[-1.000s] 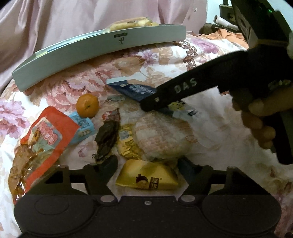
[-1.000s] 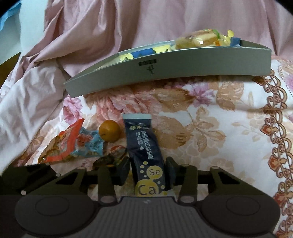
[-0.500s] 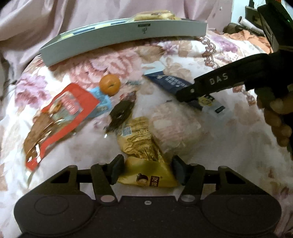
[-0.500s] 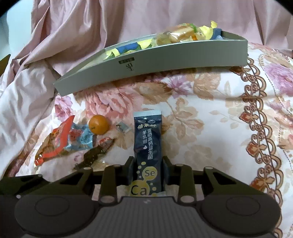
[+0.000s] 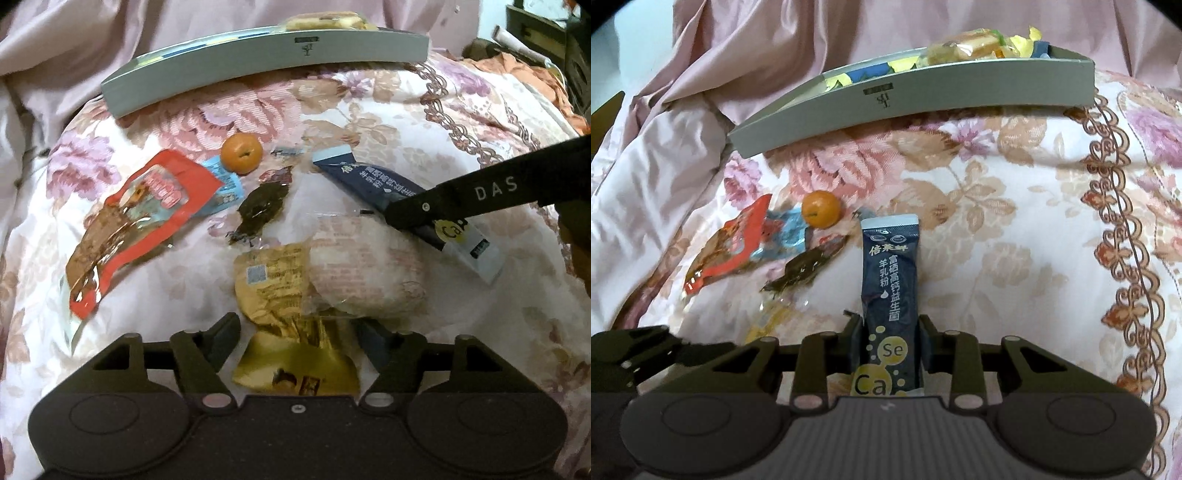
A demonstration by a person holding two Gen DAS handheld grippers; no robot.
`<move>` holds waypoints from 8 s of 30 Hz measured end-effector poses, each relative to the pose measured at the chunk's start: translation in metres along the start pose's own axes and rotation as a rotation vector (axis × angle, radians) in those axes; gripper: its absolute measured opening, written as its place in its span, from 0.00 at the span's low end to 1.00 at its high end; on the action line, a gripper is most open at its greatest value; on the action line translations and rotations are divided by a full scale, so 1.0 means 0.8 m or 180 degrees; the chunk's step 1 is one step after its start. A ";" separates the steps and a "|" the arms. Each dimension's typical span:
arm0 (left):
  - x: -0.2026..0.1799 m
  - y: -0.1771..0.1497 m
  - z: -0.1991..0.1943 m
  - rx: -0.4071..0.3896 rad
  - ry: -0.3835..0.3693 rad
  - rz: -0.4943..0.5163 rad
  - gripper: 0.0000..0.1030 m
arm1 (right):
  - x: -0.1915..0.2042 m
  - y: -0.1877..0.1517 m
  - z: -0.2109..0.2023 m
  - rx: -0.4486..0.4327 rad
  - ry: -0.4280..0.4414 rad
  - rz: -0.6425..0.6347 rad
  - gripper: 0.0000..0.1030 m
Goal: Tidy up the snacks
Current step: 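Grasp the blue Ca sachet with the right tool while the left tool lowers to the gold snack, then close the left tool on the gold-wrapped snack and lift both snacks, then carry both snacks over the grey tray and open both tools to release, then move both open tools back toward the loose snacks on the bedspread, then lower the left tool onto the dark snack packet while the right tool lowers onto the round biscuit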
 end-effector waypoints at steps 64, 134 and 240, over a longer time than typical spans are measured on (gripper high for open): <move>0.040 0.151 -0.163 -0.1236 0.0873 -0.0450 0.47 | 0.058 0.048 -0.117 -0.1839 -0.1598 -0.1551 0.25; 0.057 0.355 0.004 -0.1499 0.0398 -0.1339 0.75 | -0.117 0.232 -0.078 -0.2441 -0.1142 -0.0297 0.52; 0.055 0.054 -0.002 -0.0474 -0.0070 -0.0286 0.99 | 0.098 -0.044 0.027 -0.0194 -0.0347 -0.2320 1.00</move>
Point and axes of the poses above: each gripper's, at about its wrist camera, not at the fingertips, and z roughly the way its jaws point, x to its left, y to its top, the point moved 10 cm from there along z, roughly the way its jaws point, and after that the axes turned 11 degrees about x, right-handed, at the moved point
